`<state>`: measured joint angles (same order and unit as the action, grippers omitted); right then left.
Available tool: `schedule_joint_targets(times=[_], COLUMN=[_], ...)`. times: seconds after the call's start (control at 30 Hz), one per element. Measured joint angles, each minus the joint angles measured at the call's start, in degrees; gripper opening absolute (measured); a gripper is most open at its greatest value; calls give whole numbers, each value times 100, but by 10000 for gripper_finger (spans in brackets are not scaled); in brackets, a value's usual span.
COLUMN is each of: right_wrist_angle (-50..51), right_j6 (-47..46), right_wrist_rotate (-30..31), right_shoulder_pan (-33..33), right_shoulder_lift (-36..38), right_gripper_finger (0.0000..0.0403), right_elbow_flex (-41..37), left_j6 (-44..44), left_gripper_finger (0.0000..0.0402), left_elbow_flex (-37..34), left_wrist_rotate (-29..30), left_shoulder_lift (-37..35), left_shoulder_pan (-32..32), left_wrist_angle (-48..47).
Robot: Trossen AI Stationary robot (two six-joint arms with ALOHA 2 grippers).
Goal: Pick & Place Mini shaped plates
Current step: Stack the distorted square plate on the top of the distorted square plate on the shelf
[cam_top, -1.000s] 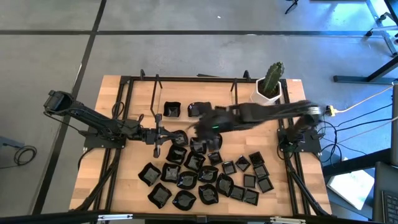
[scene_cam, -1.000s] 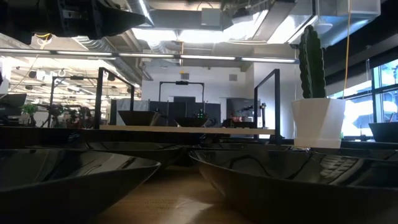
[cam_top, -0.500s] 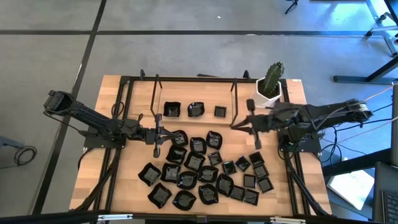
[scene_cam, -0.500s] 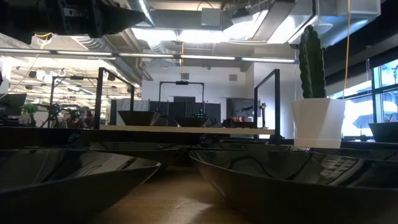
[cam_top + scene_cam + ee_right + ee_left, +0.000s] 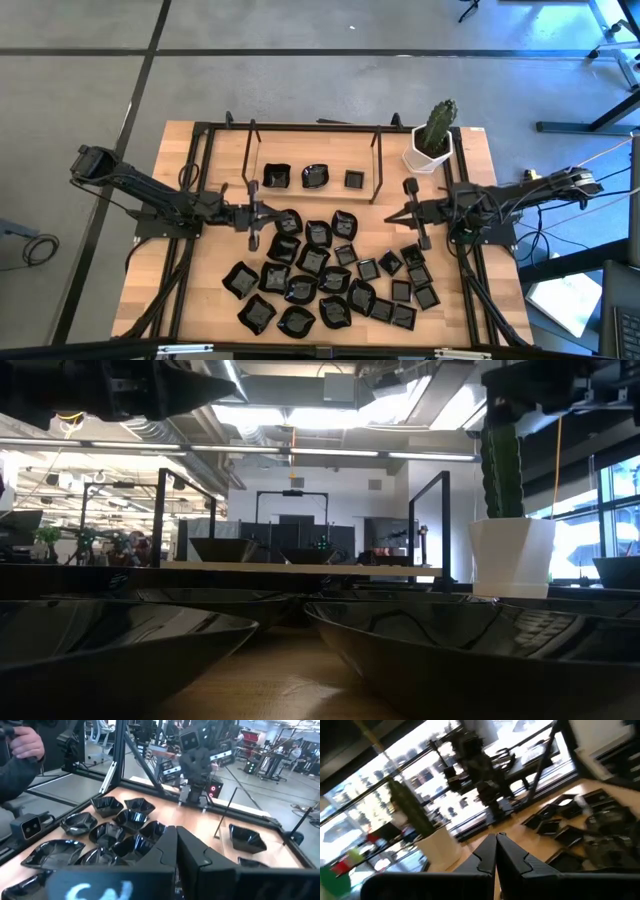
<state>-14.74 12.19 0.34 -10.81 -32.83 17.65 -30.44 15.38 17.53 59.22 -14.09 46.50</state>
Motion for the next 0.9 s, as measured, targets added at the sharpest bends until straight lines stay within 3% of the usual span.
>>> schedule_joint_targets(times=[0.17, 0.43, 0.67, 0.9], right_wrist_angle=[-147, -121, -118, -75], right_j6=[-130, -129, -171, -189], right_wrist_rotate=[2, 3, -51, -57], right_shoulder_pan=[0, 0, 0, 0], right_shoulder_lift=[16, 15, 79, 86], right_gripper_finger=[12, 4, 10, 5], right_elbow_flex=[-101, -107, -107, -107], left_j6=[397, 39, -712, -529], left_gripper_finger=[2, 2, 5, 3], left_elbow_flex=[0, 90, 92, 96], left_wrist_rotate=[707, 257, 1454, 1598], left_shoulder_lift=[-41, -623, -1530, -1733], left_shoulder_pan=[-3, -808, -2152, -2399], left_wrist_angle=[25, 46, -31, -1304])
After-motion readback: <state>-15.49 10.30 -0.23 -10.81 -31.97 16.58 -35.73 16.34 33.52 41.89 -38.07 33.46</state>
